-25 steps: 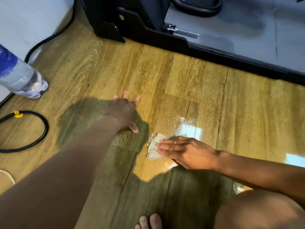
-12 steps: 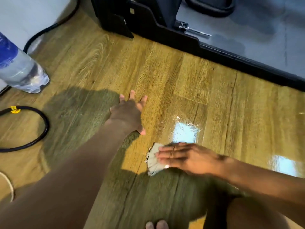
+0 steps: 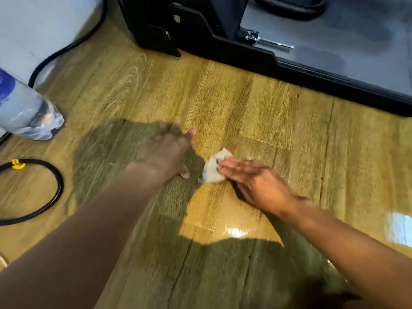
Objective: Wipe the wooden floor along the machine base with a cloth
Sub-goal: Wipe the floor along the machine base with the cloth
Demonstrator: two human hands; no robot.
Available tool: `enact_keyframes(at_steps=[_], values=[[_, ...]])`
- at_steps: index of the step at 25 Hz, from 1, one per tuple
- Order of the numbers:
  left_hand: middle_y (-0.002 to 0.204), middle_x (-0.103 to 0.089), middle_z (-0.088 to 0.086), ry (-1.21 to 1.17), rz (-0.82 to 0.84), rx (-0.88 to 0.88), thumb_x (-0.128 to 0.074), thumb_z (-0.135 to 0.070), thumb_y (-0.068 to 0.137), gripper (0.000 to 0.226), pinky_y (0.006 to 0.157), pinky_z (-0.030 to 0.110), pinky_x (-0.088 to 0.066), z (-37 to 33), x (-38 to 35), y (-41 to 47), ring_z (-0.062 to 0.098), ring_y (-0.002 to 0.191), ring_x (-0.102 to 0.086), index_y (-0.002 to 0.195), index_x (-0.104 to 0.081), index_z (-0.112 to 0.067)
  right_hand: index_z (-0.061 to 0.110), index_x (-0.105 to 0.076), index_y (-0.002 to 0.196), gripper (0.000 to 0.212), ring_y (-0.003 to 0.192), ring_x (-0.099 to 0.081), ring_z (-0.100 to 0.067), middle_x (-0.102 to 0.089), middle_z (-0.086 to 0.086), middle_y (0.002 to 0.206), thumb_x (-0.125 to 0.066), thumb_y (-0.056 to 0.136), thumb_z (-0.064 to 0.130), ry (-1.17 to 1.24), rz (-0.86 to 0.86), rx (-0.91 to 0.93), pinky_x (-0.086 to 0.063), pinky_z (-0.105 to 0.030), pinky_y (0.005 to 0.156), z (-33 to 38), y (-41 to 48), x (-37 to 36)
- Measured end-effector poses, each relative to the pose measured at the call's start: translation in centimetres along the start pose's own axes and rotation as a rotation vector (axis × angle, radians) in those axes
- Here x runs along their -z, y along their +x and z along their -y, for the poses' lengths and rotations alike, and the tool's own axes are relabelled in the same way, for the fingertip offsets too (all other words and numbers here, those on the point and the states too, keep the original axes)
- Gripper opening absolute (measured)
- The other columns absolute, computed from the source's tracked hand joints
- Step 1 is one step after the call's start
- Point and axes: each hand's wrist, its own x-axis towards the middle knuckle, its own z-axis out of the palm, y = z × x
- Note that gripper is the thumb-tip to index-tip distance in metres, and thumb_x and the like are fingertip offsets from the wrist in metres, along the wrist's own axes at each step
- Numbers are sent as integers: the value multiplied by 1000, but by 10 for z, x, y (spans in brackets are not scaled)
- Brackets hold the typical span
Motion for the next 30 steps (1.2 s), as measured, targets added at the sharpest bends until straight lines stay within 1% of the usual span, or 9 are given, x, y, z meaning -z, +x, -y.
enact_keyframes(at_steps=[2,4,9,13,15,21,25,27,30], values=[[158,11,6,-66,96,44,-86,-51,54,129,104,61,-29,5,5,10,36,144,4,148,1,-37,14,-49,135,56,128,-48,-18,-47,-4,142,-53,84,-9,3,-55,-200,-43,-34,104,-22,32,9],[157,17,7,-74,170,52,-87,-51,50,137,105,63,-28,6,9,19,38,143,10,149,6,-37,14,-50,134,56,130,-47,-19,-46,-5,142,-50,84,-11,4,-116,-325,-38,-36,109,-21,45,7],[157,16,12,-55,172,42,-87,-52,50,139,104,63,-31,6,5,24,43,143,3,149,9,-35,14,-56,129,49,126,-51,-20,-52,-5,137,-58,84,-3,-48,-15,3,-46,-37,101,-31,42,11],[157,16,12,-63,176,25,-87,-52,50,139,103,65,-31,6,7,23,45,142,4,149,9,-34,20,-53,132,42,125,-51,-17,-49,1,141,-44,94,4,-45,-205,-399,-25,-18,105,-95,113,47],[157,17,12,-53,183,27,-86,-52,51,138,103,64,-31,5,8,22,44,142,4,149,9,-34,18,-52,133,44,127,-49,-18,-46,0,143,-45,94,0,3,-275,-564,-21,-16,103,-94,129,41],[156,18,15,-52,218,45,-88,-44,54,138,104,65,-30,1,12,21,47,141,6,150,11,-29,17,-53,132,49,129,-48,-15,-50,1,140,-51,87,-2,-51,-122,-193,-30,-30,111,-58,105,19],[156,18,17,-42,217,43,-87,-43,55,138,104,65,-29,-2,14,20,48,141,6,150,11,-27,18,-56,131,45,121,-55,-24,-55,-2,135,-45,91,0,-47,-223,-444,-36,-35,110,-100,158,45],[156,17,17,-35,217,40,-87,-46,55,138,105,65,-29,-1,13,20,48,141,5,150,11,-27,16,-58,128,43,114,-59,-25,-58,-6,132,-46,91,-3,-8,-296,-523,-36,-27,105,-83,165,39],[156,16,15,-27,189,36,-86,-49,53,139,105,64,-30,-1,10,20,46,141,5,150,12,-26,14,-58,126,47,119,-57,-22,-54,-6,136,-50,86,-8,-4,-294,-419,-35,-24,101,-38,128,8]])
